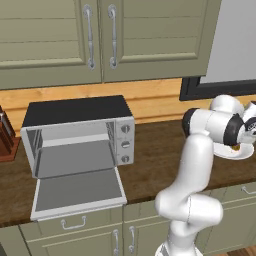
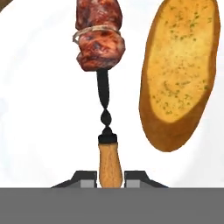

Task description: Pick up the kebab skewer and baguette bread, and place them inside the toaster oven. Close the toaster oven door and start by setting the timer.

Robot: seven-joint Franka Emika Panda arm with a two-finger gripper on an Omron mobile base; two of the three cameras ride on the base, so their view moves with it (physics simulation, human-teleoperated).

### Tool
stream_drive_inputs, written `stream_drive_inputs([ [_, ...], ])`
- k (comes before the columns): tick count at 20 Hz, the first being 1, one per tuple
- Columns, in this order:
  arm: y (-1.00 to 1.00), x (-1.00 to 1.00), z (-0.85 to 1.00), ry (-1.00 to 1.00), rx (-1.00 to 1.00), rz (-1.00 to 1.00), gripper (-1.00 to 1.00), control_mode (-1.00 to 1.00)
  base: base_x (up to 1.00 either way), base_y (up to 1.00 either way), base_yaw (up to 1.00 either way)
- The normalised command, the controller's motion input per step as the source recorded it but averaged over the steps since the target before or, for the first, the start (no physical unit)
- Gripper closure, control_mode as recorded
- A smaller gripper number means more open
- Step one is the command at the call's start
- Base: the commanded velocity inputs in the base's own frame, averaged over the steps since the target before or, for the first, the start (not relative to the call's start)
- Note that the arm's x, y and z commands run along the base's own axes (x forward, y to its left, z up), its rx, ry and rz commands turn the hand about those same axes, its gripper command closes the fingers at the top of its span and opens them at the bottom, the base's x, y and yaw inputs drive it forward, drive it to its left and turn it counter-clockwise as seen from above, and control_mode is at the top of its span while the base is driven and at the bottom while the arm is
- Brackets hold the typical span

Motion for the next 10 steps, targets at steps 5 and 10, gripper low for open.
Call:
stream_drive_inputs([
  [5, 0.74, -0.61, 0.91, -0.12, -0.02, 0.04, 1.00, -1.00, 0.00, 0.00, 0.00],
  [10, 0.83, -1.00, 0.67, -0.13, -0.08, 0.12, 1.00, -1.00, 0.00, 0.00, 0.00],
])
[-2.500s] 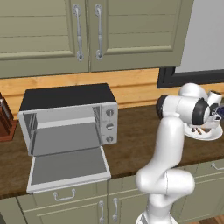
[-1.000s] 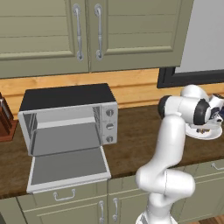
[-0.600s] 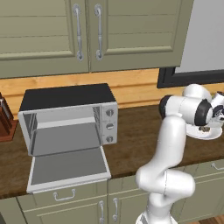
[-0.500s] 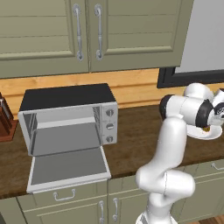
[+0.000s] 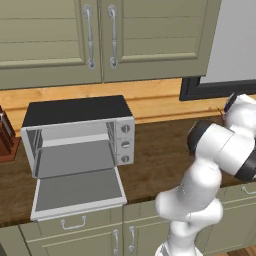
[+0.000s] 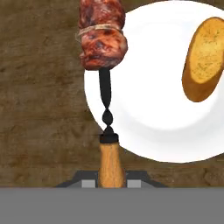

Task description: Pick up the kebab skewer and baguette bread, and place them inside the toaster oven. Close the toaster oven door and start by setting the timer.

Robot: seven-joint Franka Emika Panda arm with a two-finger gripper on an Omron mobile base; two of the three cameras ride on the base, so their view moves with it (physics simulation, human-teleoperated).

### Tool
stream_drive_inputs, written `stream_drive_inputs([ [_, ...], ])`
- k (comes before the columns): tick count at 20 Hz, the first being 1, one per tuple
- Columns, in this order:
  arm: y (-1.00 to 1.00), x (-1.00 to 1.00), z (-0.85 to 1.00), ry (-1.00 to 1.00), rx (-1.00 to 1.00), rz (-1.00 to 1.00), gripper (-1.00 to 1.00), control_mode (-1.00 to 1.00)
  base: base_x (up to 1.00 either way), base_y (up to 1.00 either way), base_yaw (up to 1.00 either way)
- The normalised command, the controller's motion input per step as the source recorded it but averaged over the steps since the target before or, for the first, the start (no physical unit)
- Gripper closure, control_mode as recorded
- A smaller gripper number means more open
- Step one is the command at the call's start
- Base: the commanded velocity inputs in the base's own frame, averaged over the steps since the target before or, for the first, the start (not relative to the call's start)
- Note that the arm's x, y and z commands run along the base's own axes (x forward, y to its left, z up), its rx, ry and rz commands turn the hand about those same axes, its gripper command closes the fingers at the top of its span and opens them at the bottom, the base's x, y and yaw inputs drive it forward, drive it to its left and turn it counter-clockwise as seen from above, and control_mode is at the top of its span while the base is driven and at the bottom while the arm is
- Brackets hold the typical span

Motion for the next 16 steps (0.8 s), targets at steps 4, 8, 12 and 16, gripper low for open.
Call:
stream_drive_inputs([
  [4, 0.92, -1.00, 0.63, -0.13, -0.19, 0.22, 1.00, -1.00, 0.00, 0.00, 0.00],
  [8, 0.99, -1.00, 0.61, -0.09, -0.23, 0.26, 1.00, -1.00, 0.00, 0.00, 0.00],
  [12, 1.00, -1.00, 0.62, -0.02, -0.18, 0.25, 1.00, -1.00, 0.00, 0.00, 0.00],
  [16, 1.00, -0.94, 0.57, -0.03, -0.13, 0.27, 1.00, -1.00, 0.00, 0.00, 0.00],
])
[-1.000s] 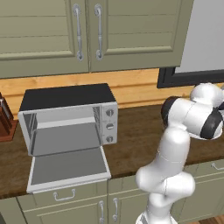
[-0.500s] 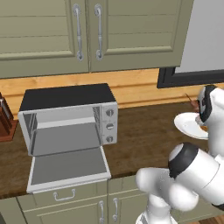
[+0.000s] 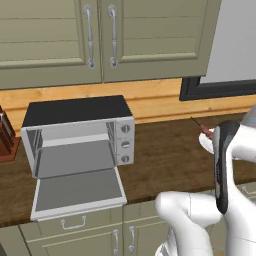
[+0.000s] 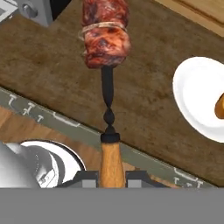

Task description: Pick up the kebab skewer and baguette bread, and place them inside the toaster oven. Close the toaster oven door and start by setting the timer.

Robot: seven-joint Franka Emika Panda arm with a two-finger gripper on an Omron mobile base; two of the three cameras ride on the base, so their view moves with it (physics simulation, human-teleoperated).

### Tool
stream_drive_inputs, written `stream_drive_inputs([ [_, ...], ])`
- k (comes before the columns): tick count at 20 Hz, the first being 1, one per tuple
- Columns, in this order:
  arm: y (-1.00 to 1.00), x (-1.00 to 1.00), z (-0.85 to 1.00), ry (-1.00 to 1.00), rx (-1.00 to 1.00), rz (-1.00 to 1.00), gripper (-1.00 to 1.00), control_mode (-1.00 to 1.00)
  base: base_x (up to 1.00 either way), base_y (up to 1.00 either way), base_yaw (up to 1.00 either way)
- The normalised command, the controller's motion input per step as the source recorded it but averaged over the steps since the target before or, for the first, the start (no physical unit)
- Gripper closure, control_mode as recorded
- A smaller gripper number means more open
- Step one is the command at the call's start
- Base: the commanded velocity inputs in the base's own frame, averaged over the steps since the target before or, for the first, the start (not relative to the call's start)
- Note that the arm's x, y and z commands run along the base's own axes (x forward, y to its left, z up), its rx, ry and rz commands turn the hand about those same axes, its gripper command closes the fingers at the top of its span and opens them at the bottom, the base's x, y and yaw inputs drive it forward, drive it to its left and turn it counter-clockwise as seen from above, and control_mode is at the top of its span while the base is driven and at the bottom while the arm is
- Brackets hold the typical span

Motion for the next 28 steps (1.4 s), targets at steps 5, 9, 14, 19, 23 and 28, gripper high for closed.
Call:
stream_drive_inputs([
  [5, 1.00, -0.62, 0.50, 0.01, -0.05, 0.32, 1.00, -1.00, 0.00, 0.00, 0.00],
  [9, 1.00, -0.21, 0.55, 0.08, -0.02, 0.33, 1.00, -1.00, 0.00, 0.00, 0.00],
  [14, 1.00, -0.25, 0.48, 0.06, -0.03, 0.34, 1.00, -1.00, 0.00, 0.00, 0.00],
  [19, 1.00, 0.03, 0.00, -0.04, -0.09, 0.20, 1.00, -1.00, 0.00, 0.00, 0.00],
  [23, 1.00, 0.38, 0.00, -0.01, -0.12, 0.17, 1.00, -1.00, 0.00, 0.00, 0.00],
  [28, 0.89, 0.45, 0.00, -0.02, -0.17, 0.14, 1.00, -1.00, 0.00, 0.00, 0.00],
])
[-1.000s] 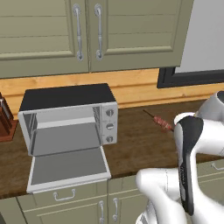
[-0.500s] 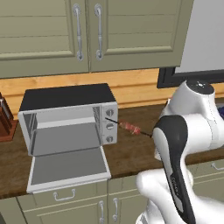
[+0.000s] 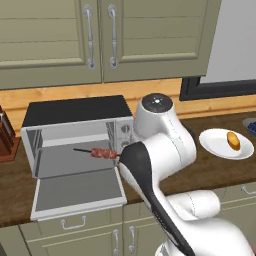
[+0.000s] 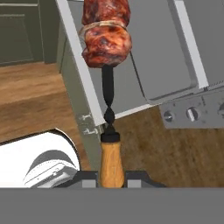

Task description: Pick up the kebab skewer and baguette bread, and place them inside the toaster oven. Close the toaster oven door and start by setting the timer.

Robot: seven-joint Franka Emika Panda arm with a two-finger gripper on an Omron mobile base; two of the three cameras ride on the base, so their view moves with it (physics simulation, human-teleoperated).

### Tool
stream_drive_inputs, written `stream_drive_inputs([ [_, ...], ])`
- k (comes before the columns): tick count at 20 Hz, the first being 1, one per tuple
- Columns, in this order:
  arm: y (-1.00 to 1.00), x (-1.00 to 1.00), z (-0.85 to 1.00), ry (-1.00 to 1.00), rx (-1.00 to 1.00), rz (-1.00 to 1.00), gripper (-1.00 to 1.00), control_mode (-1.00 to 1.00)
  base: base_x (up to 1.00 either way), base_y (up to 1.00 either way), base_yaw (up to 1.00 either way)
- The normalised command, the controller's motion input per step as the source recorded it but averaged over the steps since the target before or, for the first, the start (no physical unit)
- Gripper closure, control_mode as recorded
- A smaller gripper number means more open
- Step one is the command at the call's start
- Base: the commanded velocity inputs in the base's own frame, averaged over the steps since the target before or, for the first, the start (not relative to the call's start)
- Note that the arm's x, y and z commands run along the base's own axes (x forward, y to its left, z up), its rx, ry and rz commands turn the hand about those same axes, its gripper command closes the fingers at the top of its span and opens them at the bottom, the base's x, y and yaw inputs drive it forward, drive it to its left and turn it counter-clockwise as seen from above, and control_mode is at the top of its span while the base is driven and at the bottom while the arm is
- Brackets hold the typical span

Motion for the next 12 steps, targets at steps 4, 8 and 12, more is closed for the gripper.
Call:
stream_drive_inputs([
  [4, 0.51, 0.57, -0.44, -0.01, -0.14, 0.07, 1.00, -1.00, 0.00, 0.00, 0.00],
  [8, 0.20, 0.80, -0.29, -0.07, -0.13, 0.00, 1.00, -1.00, 0.00, 0.00, 0.00],
  [12, 0.09, 0.90, -0.29, -0.06, -0.04, 0.00, 1.00, -1.00, 0.00, 0.00, 0.00],
])
